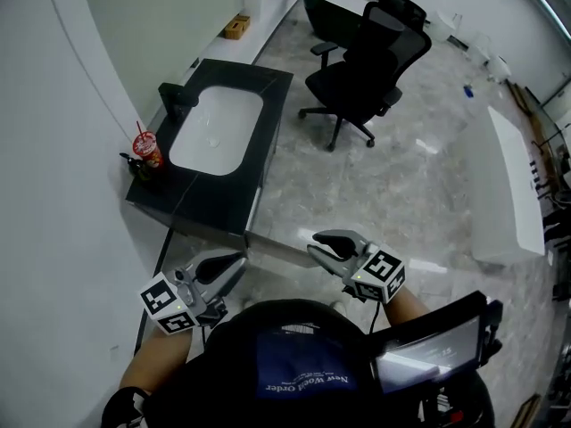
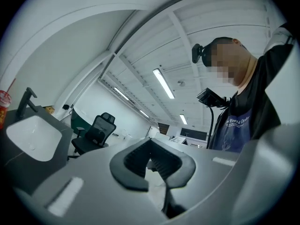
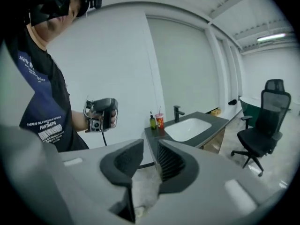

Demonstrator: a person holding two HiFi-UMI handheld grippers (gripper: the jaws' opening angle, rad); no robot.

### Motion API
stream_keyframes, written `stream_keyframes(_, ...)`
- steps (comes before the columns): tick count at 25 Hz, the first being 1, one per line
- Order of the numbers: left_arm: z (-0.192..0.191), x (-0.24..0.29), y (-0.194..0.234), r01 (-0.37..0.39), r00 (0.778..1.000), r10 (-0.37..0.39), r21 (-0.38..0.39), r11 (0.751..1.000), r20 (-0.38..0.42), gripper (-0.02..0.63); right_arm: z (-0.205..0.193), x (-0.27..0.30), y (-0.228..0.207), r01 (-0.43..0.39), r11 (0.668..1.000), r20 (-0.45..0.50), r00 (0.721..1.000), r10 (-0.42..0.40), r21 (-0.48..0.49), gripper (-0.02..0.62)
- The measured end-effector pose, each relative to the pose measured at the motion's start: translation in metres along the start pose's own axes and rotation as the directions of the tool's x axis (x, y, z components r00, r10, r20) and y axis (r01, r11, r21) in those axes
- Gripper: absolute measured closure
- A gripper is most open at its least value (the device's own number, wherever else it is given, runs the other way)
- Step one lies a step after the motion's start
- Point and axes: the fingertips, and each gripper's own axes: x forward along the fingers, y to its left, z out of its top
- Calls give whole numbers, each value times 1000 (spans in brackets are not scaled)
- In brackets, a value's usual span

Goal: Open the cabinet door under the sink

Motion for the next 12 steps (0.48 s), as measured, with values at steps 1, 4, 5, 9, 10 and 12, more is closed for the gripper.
stream_keyframes(1, -1, 14, -6, 5, 1000, -5, 4, 1000, -1, 606, 5, -17, -6, 8, 1000, 29, 1000, -8, 3, 505)
stream_keyframes(4, -7, 62, -24, 14, 1000, -14, 14, 1000, -8, 606, 12, -69, -27, 19, 1000, 91, 996, -18, -6, 546)
stream_keyframes(5, -12, 80, -31, 16, 1000, -16, 19, 1000, -11, 606, 8, -86, -37, 23, 1000, 104, 994, -21, -16, 560)
stream_keyframes(9, -38, 165, -66, 10, 1000, -9, 33, 999, -8, 606, -10, -170, -80, 35, 998, 142, 989, -27, -57, 594)
stream_keyframes(10, -43, 191, -77, 4, 1000, -4, 27, 1000, 5, 606, -11, -195, -91, 40, 998, 154, 988, -32, -51, 594)
stream_keyframes(12, -54, 243, -101, 3, 999, -3, -3, 1000, 38, 606, -13, -247, -114, 52, 998, 172, 984, -47, -27, 594)
